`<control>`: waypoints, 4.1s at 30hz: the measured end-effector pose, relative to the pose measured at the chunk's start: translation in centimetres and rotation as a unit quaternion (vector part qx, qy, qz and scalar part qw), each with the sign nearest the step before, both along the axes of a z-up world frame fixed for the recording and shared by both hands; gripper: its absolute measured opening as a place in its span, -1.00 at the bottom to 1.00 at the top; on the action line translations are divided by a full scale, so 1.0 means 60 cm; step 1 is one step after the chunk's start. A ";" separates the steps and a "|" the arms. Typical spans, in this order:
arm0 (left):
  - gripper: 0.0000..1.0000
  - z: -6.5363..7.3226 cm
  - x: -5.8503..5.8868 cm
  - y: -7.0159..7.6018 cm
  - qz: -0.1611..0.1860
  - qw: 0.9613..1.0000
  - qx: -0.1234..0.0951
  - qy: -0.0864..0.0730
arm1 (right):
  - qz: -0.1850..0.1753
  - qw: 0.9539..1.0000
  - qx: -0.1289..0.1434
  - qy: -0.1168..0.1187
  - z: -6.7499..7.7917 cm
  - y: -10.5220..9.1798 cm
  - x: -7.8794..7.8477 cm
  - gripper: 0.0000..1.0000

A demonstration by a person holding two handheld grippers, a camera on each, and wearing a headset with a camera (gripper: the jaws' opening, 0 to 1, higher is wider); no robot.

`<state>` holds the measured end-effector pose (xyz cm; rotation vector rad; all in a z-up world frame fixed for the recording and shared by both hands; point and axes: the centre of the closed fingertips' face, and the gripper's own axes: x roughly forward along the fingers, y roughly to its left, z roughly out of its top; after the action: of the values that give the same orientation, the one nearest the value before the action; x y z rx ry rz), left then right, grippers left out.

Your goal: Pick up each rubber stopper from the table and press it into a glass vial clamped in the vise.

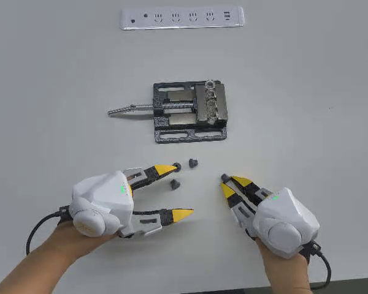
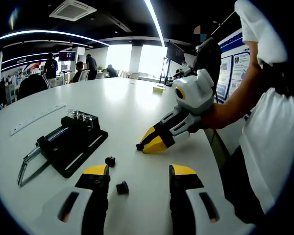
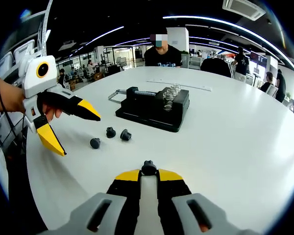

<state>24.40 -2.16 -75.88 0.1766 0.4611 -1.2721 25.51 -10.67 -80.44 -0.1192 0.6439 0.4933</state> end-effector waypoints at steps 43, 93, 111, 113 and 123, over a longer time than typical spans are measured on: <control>-0.09 0.018 -0.001 -0.046 -0.019 0.999 -0.028 -0.031 | 0.203 0.970 -0.086 0.100 0.108 0.016 0.016 -0.77; -0.11 -0.036 -0.032 -0.131 -0.076 0.997 -0.022 -0.011 | 0.299 0.918 -0.173 0.192 0.034 0.020 0.008 -0.77; -0.10 -0.036 -0.016 -0.113 -0.057 0.998 -0.028 -0.002 | 0.311 0.911 -0.190 0.191 0.015 0.015 0.020 -0.77; -0.10 -0.034 -0.015 -0.111 -0.055 0.998 -0.029 -0.003 | 0.314 0.910 -0.194 0.190 0.011 0.015 0.021 -0.77; -0.10 -0.029 -0.007 -0.097 -0.044 0.999 -0.030 -0.007 | 0.321 0.905 -0.205 0.189 -0.002 0.013 0.022 -0.77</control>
<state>24.01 -7.99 -77.62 0.1555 0.4060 -1.3679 26.81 -9.90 -80.53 -0.6620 1.0937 1.0273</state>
